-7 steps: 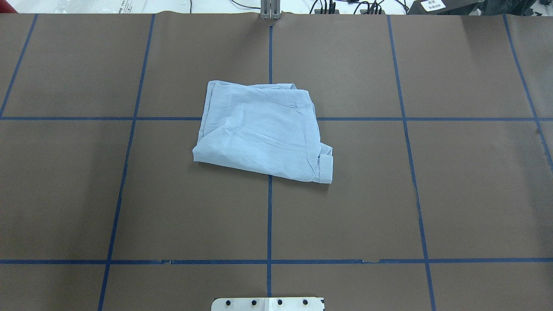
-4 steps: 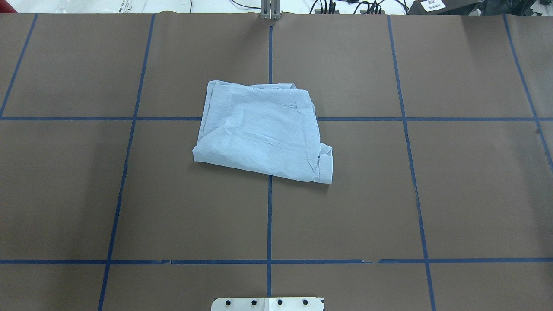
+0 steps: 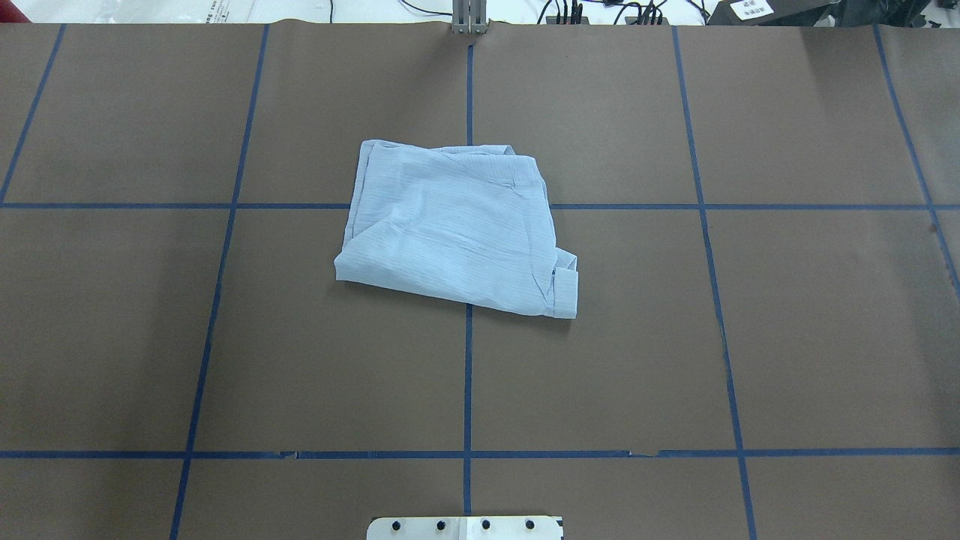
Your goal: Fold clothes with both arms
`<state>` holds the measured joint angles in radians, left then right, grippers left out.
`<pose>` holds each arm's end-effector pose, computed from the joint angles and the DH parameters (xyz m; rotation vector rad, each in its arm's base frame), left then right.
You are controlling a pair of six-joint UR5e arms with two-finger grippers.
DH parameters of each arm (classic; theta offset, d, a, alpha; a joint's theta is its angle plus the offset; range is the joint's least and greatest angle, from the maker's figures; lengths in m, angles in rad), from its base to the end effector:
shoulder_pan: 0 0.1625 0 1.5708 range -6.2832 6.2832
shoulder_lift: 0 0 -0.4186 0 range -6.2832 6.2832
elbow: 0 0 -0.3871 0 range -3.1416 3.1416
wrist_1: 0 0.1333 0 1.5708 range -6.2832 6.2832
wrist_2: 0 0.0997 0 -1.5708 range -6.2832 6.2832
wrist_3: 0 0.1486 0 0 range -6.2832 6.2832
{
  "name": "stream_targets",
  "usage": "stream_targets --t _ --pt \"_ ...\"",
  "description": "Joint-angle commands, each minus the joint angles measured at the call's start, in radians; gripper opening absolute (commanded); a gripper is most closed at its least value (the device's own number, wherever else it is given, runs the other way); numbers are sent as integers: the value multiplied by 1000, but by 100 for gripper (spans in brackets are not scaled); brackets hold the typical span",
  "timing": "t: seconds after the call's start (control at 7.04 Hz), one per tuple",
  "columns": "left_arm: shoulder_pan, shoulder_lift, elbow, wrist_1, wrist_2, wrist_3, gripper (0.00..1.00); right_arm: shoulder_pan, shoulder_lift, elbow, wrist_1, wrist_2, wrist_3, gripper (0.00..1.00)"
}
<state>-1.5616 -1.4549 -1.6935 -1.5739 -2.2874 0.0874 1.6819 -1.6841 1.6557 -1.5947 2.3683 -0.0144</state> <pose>-0.0317 -0.4398 0.6867 0.0375 0.7160 0.0960 0.0749 -0.4281 0.6983 0.0006 -0.7993 0.1124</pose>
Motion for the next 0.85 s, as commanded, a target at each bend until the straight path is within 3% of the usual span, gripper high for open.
stream_targets --t 0.0,0.71 --pt "0 -1 -2 0 0 0 100 -19 0 -10 -1 -4 1 100" --pt "0 -1 0 0 0 0 100 -28 0 -16 2 -1 -12 100"
